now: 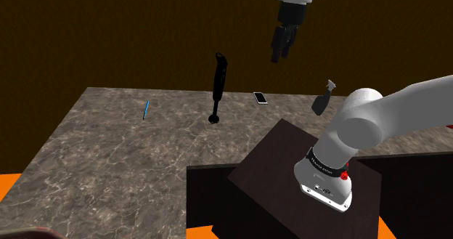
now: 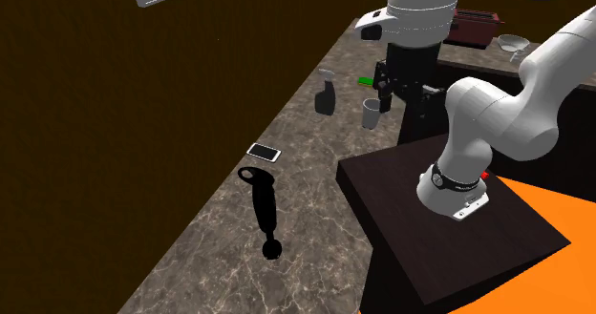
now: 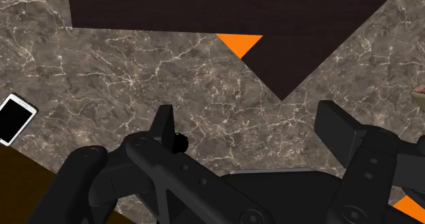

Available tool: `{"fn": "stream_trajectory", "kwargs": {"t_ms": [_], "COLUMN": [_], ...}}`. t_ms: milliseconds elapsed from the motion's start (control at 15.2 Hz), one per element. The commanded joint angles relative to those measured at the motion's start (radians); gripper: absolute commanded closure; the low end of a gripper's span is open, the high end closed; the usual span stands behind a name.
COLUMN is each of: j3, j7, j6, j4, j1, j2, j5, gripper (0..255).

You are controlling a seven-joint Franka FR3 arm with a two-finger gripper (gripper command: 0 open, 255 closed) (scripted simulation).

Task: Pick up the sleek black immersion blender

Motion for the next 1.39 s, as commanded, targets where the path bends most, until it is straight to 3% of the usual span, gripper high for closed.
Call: {"fn": "stream_trajectory", "kwargs": {"t_ms": [0,660,1320], "j3": [0.000,0.028,0.049], "j7": [0.000,0.041,0.129], "j6": [0.000,0.415,0.747], "j4": [0.000,-0.010,0.121], "j1": [0.000,-0.033,-0.082], "j2": [0.000,0.246,0.554], "j5": [0.000,-0.064,-0.172], "gripper": [0,0,0]}}
